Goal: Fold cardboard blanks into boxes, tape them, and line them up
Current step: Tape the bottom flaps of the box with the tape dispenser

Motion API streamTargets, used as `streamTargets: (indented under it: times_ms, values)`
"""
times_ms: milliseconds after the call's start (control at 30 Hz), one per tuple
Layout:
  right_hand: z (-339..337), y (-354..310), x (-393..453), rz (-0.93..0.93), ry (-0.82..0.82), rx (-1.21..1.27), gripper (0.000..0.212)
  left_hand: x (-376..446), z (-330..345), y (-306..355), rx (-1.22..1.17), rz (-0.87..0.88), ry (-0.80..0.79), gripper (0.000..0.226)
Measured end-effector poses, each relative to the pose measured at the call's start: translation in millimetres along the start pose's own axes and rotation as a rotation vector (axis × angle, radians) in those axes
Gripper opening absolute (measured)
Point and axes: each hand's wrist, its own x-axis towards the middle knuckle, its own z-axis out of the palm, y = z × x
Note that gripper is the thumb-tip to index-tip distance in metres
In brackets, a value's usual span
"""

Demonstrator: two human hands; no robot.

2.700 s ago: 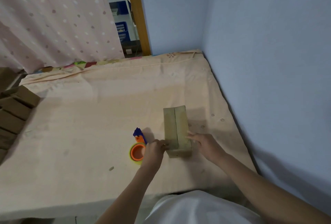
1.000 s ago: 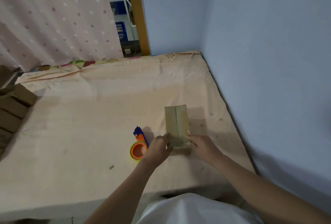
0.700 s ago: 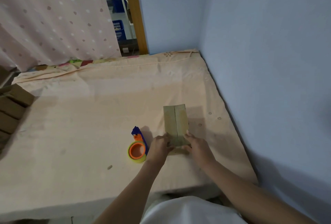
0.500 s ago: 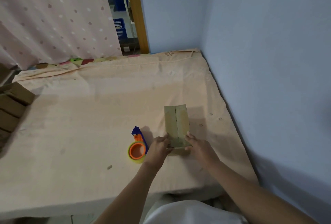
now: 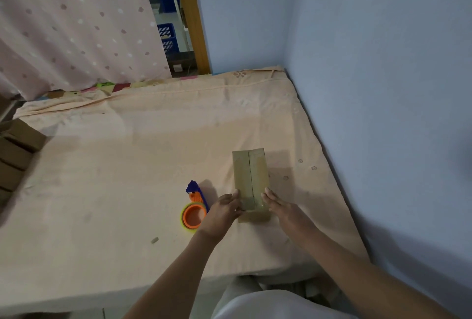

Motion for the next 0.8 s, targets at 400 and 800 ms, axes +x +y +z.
streamTargets:
  times_ms: [400,800]
  values:
    - [-13,-18,22,0.216,-0.043,0.201,0.095,16,-13,7,0.098,0.004,-0.142,0.063]
    - [-16,-12,15,0.128,-0.106,0.102,0.079,19,-10,-2,0.274,0.127,-0.134,0.059]
